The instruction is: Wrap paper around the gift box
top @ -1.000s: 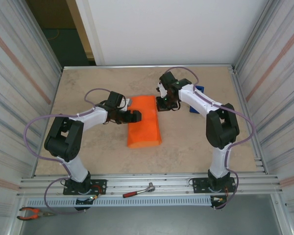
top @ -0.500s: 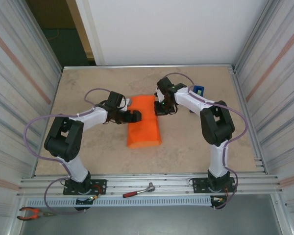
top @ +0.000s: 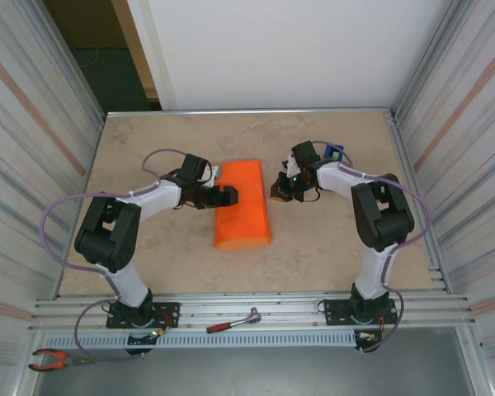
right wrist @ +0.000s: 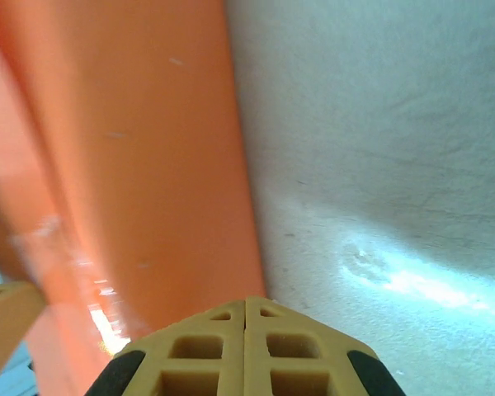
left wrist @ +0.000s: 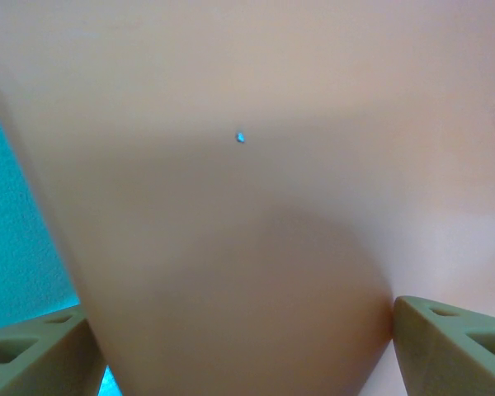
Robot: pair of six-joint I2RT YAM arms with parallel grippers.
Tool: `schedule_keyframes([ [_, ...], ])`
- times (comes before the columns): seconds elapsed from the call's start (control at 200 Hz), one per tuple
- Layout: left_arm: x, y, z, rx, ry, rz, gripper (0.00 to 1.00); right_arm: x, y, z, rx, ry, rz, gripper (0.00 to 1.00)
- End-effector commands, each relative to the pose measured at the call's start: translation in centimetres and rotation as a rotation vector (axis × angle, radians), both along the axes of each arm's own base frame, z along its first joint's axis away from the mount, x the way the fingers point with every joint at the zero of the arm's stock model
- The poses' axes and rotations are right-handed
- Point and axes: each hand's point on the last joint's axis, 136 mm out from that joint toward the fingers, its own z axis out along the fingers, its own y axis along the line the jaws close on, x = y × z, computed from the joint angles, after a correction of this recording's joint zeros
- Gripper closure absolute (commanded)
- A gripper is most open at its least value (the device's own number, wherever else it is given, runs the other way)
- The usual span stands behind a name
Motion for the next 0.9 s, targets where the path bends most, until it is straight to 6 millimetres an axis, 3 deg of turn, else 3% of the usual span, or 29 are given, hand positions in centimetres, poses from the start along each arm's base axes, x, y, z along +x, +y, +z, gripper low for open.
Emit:
schedule_keyframes([
  [0.0, -3.2, 4.6, -6.1, 0.261, 0.142, 0.040, 0.14, 1.6, -0.2, 4.2, 0.044, -0.105, -0.042, 1.00],
  [0.195, -3.2, 4.5, -6.1, 0.257, 0.143, 0.039, 0.14, 2.7, 2.1, 6.2, 0.075, -0.136, 0.001, 1.00],
  [0.456, -3.1, 4.4, -6.1, 0.252, 0.144, 0.038, 0.14, 2.9, 5.4, 4.1, 0.081, -0.104, 0.042, 1.00],
  [0.696, -3.0, 4.1, -5.5, 0.230, 0.137, 0.037, 0.14, 2.3, 5.2, 1.0, 0.052, -0.046, 0.032, 1.00],
  [0.892, -2.1, 3.5, -3.6, 0.177, 0.117, 0.042, 0.14, 2.8, 4.9, 3.3, 0.094, -0.065, 0.011, 1.00],
])
